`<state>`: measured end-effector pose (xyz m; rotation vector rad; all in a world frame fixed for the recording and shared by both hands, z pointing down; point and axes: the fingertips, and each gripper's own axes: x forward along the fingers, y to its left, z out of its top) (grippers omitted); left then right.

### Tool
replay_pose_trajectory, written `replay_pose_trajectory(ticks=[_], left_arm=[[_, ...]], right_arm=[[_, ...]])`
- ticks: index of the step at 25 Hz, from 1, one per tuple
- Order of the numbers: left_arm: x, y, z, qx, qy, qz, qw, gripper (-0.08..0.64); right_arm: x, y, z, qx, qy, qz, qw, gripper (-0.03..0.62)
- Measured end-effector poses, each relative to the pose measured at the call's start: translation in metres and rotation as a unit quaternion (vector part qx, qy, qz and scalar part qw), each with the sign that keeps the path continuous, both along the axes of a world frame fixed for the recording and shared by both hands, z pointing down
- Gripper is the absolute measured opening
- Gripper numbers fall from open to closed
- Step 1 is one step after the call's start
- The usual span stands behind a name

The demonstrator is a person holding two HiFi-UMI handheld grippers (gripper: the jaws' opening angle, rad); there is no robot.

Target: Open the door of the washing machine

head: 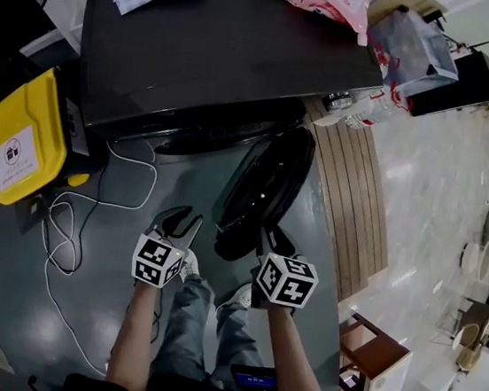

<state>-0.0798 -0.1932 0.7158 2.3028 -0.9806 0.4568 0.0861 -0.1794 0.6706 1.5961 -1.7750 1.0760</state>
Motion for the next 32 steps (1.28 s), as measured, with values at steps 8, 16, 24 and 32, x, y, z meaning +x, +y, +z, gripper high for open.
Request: replay_pose_trajectory(ticks=[8, 16, 24, 32], left_arm=[[0.014, 0.002, 0.005, -0.012, 0.006, -0.005, 0.9999, 0.115], [0.024, 0.005, 0.001, -0.020, 0.021, 0.003, 0.9996, 0.118], [0.022, 0.013, -0.003, -0.015, 0.009, 0.006, 0.9998, 0.127], [0.017, 0.031, -0.076, 0.043, 0.006, -0.052, 0.9977, 0.121]], right_arm=[[0.051, 0.025, -0.001, -0.004, 0.031, 0.045, 0.999, 0.115], [0.111, 0.040, -0.002, -0.003, 0.096, 0.088, 0.992, 0.112], [0.154, 0.043, -0.007, 0.021, 0.125, 0.130, 0.983, 0.110], [0.109, 0.059, -0.082, 0.133, 0.026, 0.088, 0.987, 0.053]])
